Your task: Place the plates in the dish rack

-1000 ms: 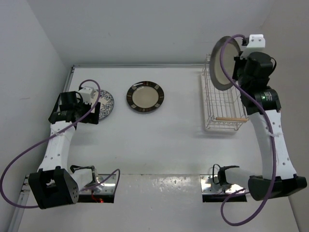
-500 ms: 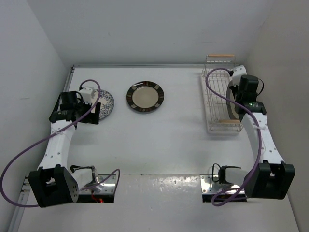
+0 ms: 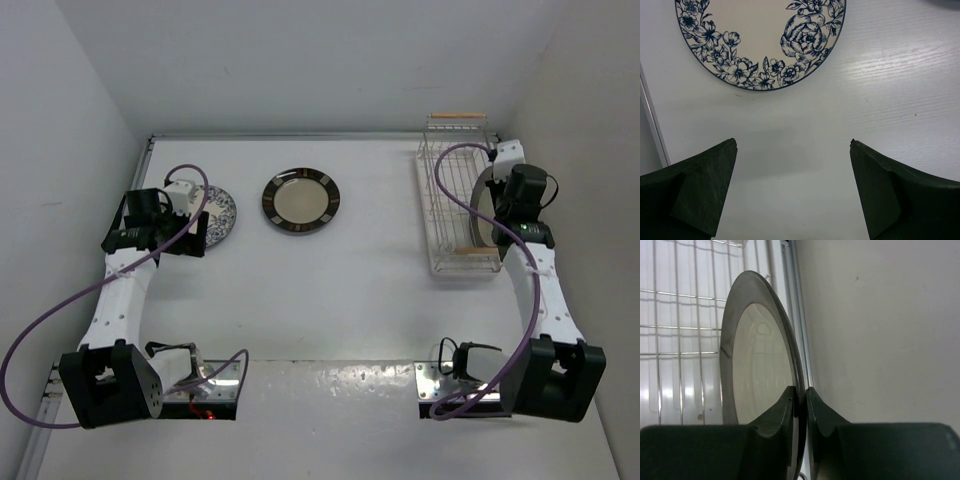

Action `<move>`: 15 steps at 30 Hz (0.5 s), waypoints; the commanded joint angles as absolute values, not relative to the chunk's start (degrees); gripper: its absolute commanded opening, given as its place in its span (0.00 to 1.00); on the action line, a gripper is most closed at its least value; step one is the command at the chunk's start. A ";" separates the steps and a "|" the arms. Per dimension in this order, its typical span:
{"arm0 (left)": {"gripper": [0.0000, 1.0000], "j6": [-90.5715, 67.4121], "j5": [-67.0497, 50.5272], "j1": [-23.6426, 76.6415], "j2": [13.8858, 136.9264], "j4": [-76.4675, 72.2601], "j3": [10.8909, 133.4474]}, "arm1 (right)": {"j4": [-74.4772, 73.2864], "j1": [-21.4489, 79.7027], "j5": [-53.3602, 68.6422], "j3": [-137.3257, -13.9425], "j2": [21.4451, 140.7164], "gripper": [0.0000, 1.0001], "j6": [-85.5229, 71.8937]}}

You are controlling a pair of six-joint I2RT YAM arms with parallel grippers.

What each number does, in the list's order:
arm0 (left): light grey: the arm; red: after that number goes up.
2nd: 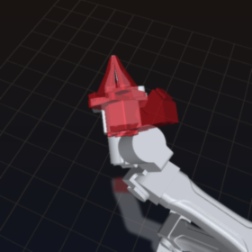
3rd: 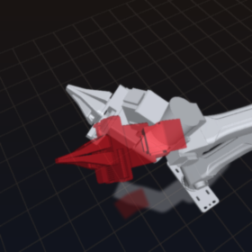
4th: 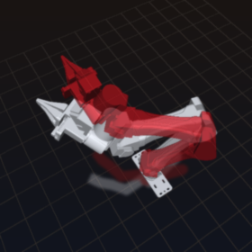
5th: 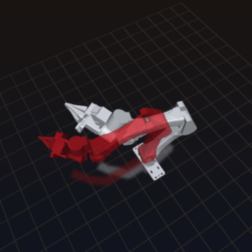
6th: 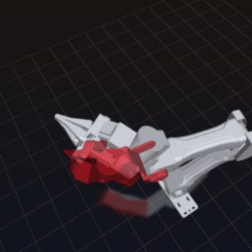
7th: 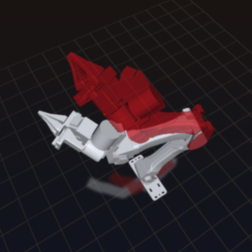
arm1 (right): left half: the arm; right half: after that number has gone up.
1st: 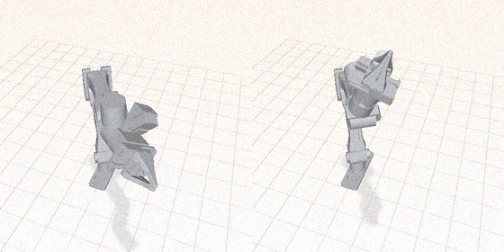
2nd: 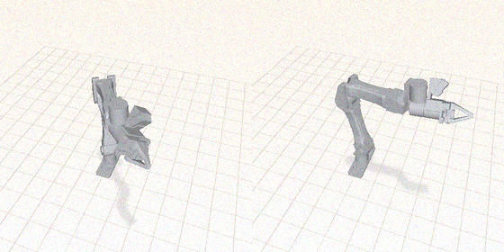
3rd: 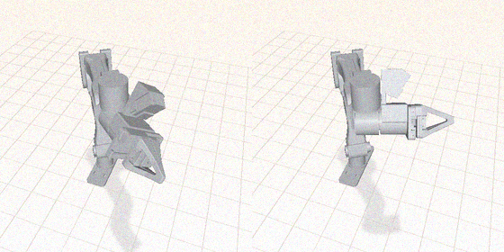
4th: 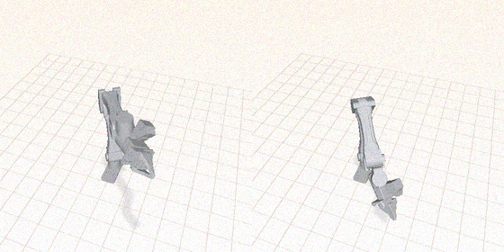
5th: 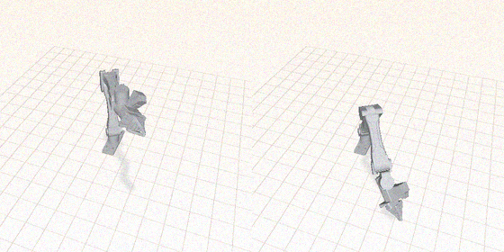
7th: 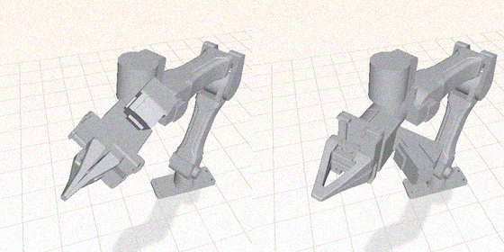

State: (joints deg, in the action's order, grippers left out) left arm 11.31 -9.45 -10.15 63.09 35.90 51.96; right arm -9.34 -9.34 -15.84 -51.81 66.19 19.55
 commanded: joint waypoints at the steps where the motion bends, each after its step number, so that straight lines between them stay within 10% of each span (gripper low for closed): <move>1: 0.99 11.07 -10.28 -9.84 63.80 34.89 54.75 | -2.72 -10.98 -12.66 -51.15 66.36 0.17 16.53; 9: 0.99 11.07 -5.02 -9.84 70.04 34.89 60.46 | -3.52 -12.39 -10.73 -52.56 68.55 0.37 13.36; 15: 0.99 8.71 -8.69 -18.35 81.45 34.89 64.86 | -5.36 -12.30 -10.46 -55.10 67.33 0.81 11.87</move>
State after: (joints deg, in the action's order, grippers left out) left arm 10.61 -6.87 -13.28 76.69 35.48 62.17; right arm -6.37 -12.03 -11.60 -51.42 68.64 13.58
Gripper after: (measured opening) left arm 0.989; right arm 0.737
